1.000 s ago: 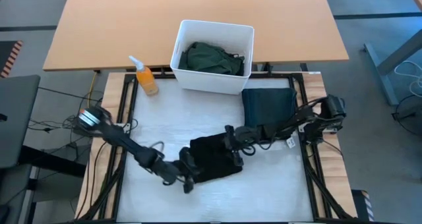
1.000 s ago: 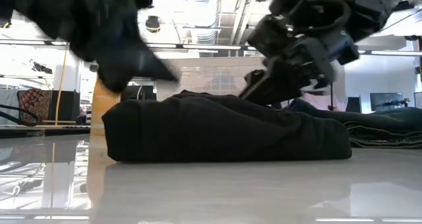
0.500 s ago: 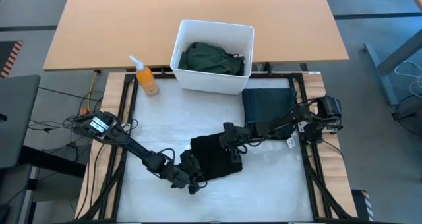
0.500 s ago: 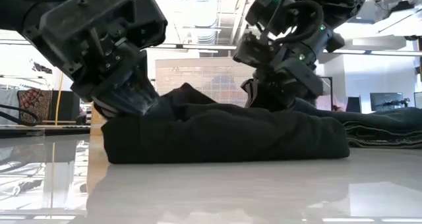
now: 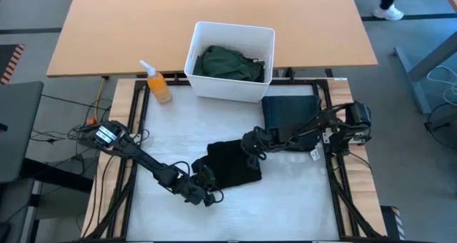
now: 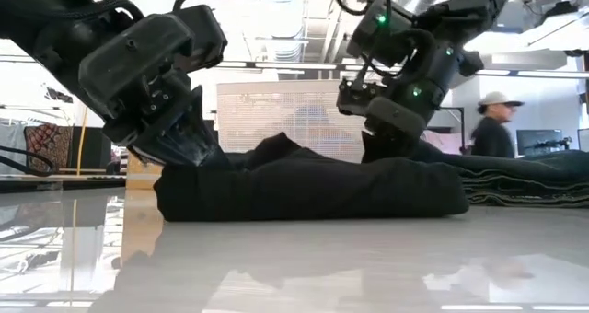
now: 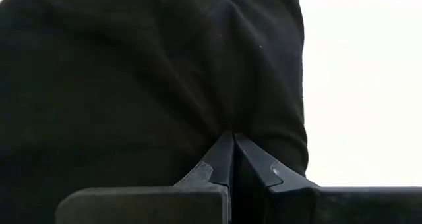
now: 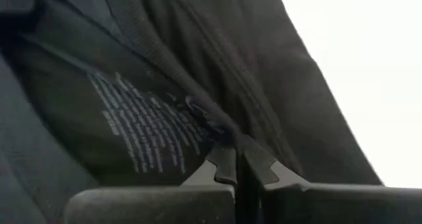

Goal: Fold laundry
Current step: Fold the black t-shirt

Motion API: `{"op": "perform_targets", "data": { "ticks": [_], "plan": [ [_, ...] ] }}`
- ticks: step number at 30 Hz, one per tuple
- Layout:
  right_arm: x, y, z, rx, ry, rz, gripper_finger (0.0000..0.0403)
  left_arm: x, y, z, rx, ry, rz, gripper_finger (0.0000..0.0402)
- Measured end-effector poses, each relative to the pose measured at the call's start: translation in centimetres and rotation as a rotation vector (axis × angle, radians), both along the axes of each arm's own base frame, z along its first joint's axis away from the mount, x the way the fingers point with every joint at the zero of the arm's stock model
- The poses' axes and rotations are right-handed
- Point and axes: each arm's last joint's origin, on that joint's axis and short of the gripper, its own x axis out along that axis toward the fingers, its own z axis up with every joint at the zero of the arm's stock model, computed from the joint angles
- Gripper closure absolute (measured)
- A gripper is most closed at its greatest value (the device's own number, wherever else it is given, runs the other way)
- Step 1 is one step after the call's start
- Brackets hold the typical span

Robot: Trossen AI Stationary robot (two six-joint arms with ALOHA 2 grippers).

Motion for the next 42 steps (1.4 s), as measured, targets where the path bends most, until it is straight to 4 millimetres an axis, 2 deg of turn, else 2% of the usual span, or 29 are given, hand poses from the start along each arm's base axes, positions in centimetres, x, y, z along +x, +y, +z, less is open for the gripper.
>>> {"op": "perform_targets", "data": {
  "ticks": [4, 8, 14, 18, 21, 24, 27, 32, 36, 40, 42],
  "plan": [
    [0.2, 1.3, -2.1, 0.039, 0.001, -0.013, 0.0384, -0.2, 0.4, 0.6, 0.033, 0.025, -0.022, 0.0401],
    [0.0, 4.1, -2.3, 0.094, -0.001, 0.003, 0.038, -2.1, 1.2, 3.0, 0.073, 0.121, -0.042, 0.0401],
    [-1.0, 8.3, 0.4, 0.184, -0.048, 0.126, 0.0381, -5.8, 3.4, 8.9, 0.157, 0.096, 0.023, 0.0401],
    [-0.9, 9.5, 3.4, 0.178, -0.155, 0.215, 0.0364, -7.0, 4.6, 12.2, 0.182, -0.04, 0.077, 0.0401],
    [-0.8, 9.2, 4.6, 0.15, -0.198, 0.244, 0.0342, -6.8, 4.4, 13.3, 0.146, -0.144, 0.064, 0.0401],
    [-0.8, 8.0, 5.5, 0.126, -0.221, 0.233, 0.032, -5.8, 3.3, 11.9, 0.098, -0.187, -0.005, 0.0401],
    [-0.9, 6.6, 6.5, 0.106, -0.234, 0.211, 0.0297, -4.6, 1.8, 8.7, 0.078, -0.166, -0.056, 0.0401],
    [-1.4, 5.2, 5.9, 0.082, -0.14, 0.182, 0.0267, -2.5, 0.8, 4.3, 0.067, -0.125, -0.022, 0.0401],
    [-1.6, 7.2, 6.3, 0.087, -0.181, 0.324, 0.0254, -1.2, 1.8, 1.9, 0.071, -0.077, 0.018, 0.0401],
    [-2.1, 9.7, 6.5, 0.087, -0.217, 0.431, 0.0256, -0.4, 3.8, 1.3, 0.069, -0.037, 0.065, 0.0401],
    [-1.9, 10.2, 5.8, 0.075, -0.234, 0.462, 0.0262, 0.0, 4.7, 1.2, 0.09, -0.025, 0.09, 0.0401]
  ]
}}
